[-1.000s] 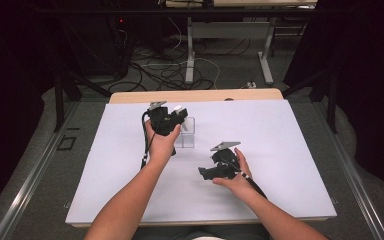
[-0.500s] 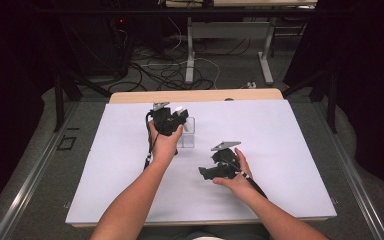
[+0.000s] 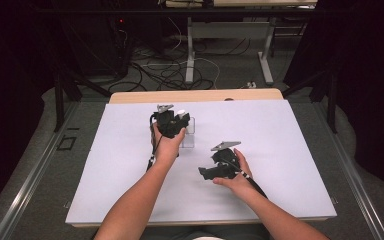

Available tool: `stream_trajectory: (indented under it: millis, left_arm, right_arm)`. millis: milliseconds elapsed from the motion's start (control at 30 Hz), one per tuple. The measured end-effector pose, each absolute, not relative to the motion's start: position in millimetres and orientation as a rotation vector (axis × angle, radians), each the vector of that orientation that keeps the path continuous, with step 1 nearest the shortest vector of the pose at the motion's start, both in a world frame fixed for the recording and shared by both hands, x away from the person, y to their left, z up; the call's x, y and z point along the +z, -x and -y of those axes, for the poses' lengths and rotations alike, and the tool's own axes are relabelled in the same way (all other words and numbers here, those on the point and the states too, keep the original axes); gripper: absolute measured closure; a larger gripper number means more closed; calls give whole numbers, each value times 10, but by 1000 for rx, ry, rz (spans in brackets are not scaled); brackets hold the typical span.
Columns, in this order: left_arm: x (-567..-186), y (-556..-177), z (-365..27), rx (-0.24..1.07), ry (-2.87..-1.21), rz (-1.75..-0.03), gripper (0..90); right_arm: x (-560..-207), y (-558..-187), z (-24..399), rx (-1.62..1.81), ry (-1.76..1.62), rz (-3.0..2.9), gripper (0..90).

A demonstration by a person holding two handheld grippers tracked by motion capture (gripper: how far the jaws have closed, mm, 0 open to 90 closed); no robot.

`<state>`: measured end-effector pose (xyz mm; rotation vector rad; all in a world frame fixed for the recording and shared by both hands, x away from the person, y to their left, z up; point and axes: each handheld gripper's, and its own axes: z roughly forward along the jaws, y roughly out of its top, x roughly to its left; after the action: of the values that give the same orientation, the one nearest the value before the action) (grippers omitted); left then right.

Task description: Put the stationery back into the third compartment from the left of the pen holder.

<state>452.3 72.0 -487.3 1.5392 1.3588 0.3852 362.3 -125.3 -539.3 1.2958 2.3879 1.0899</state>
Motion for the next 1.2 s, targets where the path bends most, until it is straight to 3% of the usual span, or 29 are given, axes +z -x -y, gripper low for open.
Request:
stream_trajectory:
  millis: [500, 700, 1200]
  left_arm:
    - [-4900, -4501, -713, 375, -1554, -1371, 653]
    - [-4856, -4471, -728, 414, -1554, -1313, 450]
    - [-4705, -4362, -876, 442, -1616, -1255, 234]
  right_arm:
    - [-5401, -3629, 1256, 1104, -1294, -2377, 153]
    - [-5388, -3626, 1264, 1086, -1289, -2385, 153]
    - [-5381, -3630, 1273, 1084, -1295, -2373, 153]
